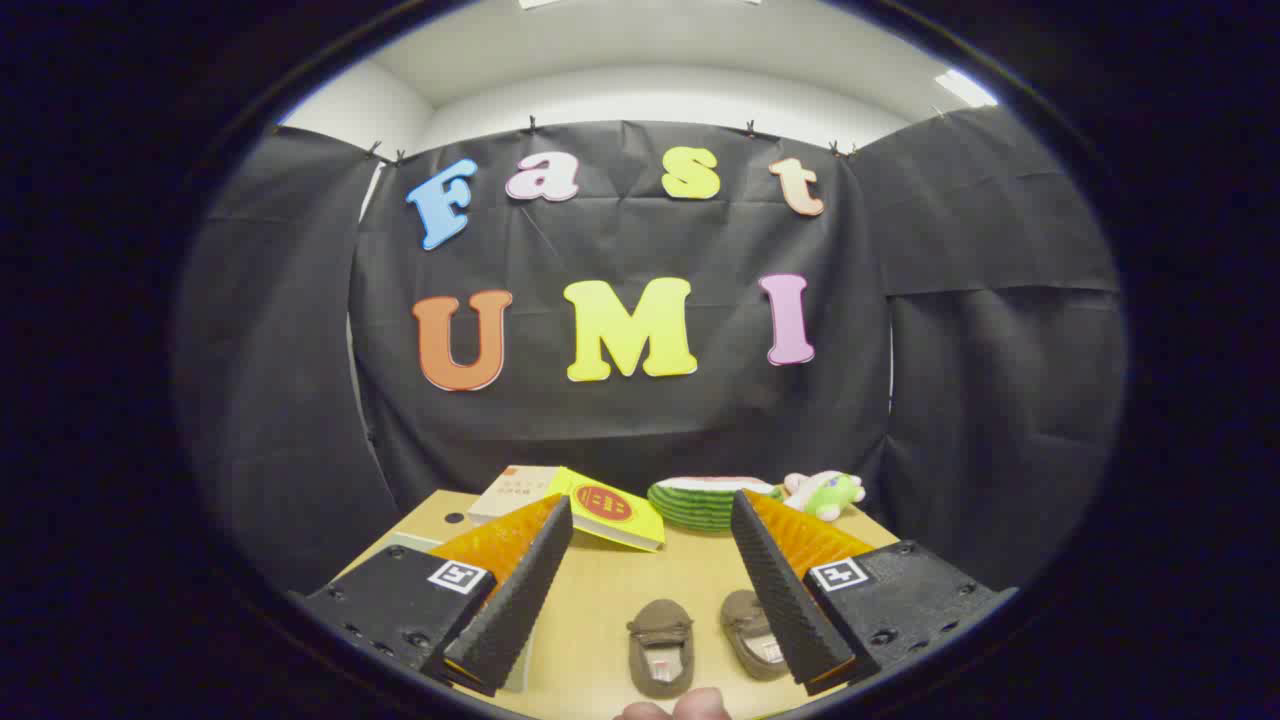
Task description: Open the storage box then place both shoes into the box .Put the left shoe in first, then the right shoe, with the right side of both shoes facing outward in a uniform manner.
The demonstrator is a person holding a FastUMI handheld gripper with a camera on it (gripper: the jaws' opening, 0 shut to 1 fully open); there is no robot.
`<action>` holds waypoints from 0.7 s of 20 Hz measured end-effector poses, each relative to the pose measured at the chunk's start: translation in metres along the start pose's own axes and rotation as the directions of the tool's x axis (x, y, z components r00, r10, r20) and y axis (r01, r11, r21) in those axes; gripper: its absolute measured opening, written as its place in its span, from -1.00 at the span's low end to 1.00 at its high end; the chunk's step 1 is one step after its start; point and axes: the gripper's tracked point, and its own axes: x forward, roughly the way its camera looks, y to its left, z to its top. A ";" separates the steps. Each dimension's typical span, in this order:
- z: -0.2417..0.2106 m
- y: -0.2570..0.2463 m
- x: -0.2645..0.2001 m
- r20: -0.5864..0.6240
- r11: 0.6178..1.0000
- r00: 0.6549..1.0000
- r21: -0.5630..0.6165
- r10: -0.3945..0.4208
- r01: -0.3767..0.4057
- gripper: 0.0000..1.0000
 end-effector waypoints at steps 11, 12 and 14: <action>0.001 0.015 0.001 -0.025 0.999 0.999 0.002 0.036 -0.036 1.00; 0.002 0.015 0.002 -0.029 0.999 0.999 0.004 0.038 -0.038 1.00; 0.002 0.015 0.001 -0.035 0.999 0.998 0.002 0.045 -0.045 1.00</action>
